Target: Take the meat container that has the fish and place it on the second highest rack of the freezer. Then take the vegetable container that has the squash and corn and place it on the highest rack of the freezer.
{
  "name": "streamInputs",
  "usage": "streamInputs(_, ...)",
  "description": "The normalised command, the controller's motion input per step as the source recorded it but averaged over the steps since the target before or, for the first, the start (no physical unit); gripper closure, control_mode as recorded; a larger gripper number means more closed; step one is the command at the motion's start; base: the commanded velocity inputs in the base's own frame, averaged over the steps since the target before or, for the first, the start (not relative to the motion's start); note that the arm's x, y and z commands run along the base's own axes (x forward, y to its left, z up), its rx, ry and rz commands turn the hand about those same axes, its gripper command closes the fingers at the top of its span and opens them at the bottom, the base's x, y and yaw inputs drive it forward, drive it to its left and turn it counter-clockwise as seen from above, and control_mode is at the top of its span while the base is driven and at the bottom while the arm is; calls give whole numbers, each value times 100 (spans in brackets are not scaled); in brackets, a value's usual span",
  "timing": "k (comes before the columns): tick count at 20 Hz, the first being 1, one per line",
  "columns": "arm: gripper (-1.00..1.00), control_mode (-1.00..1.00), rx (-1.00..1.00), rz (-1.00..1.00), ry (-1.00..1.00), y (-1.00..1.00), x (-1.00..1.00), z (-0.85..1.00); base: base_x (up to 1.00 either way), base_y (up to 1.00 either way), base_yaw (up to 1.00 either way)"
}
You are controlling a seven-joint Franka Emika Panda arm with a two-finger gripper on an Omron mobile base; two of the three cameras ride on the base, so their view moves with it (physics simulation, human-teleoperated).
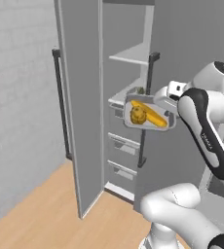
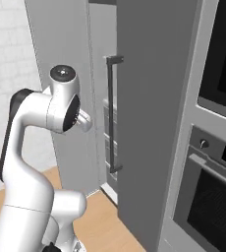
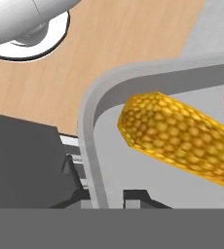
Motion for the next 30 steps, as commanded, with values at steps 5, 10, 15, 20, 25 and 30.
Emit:
streamInputs(5,100,100,0,0,0,0,0,0,53,88,-52)
streamInputs(10,100,100,0,0,0,0,0,0,34,90,-46)
streamInputs(15,100,100,0,0,0,0,0,0,3,33,-45)
streamInputs(20,100,100,0,0,0,0,0,0,40,17,-27)
streamInputs(25,100,100,0,0,0,0,0,0,65,6,-10)
streamInputs(30,100,100,0,0,0,0,0,0,46,22,-3)
